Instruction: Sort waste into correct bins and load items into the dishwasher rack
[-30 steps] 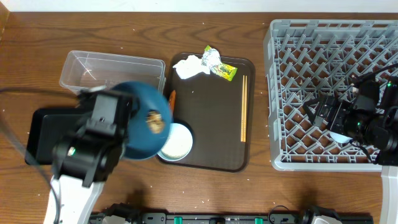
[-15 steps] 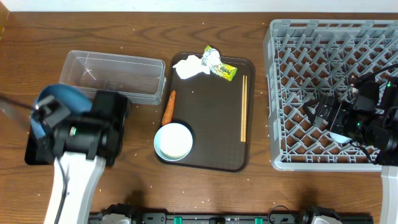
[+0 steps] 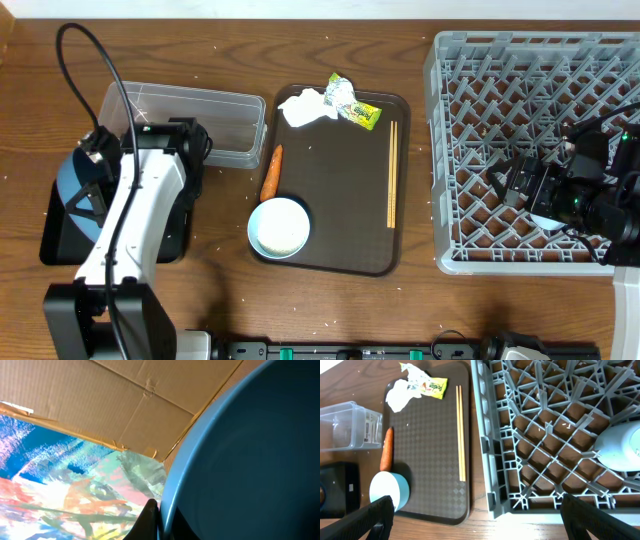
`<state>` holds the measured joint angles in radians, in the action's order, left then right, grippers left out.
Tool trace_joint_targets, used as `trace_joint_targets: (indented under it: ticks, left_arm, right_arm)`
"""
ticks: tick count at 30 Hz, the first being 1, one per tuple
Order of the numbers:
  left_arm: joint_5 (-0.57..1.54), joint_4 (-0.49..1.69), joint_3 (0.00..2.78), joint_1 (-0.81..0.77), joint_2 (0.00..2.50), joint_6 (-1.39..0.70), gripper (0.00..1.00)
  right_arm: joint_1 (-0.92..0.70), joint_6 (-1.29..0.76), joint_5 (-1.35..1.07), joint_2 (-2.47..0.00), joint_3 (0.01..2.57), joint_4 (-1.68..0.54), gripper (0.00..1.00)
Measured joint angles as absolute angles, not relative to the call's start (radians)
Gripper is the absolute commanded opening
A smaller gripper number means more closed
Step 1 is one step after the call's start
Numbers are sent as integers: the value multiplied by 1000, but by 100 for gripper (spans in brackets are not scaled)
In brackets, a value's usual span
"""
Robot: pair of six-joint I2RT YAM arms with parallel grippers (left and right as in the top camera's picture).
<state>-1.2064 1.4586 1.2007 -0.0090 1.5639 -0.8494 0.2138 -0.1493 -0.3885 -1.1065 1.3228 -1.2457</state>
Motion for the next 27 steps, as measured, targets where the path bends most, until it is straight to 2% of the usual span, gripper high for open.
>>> trace_joint_targets:
  ticks: [14,27]
  left_arm:
    - [-1230,1431,1200,-8,1565,-822,6]
    - [-1221,1410,1200,-9,1563,-624,6]
  right_arm:
    - [214,-133,-388,-1106,1323,-1264,99]
    - [214,-126,-376,-1106,1323,-1281,99]
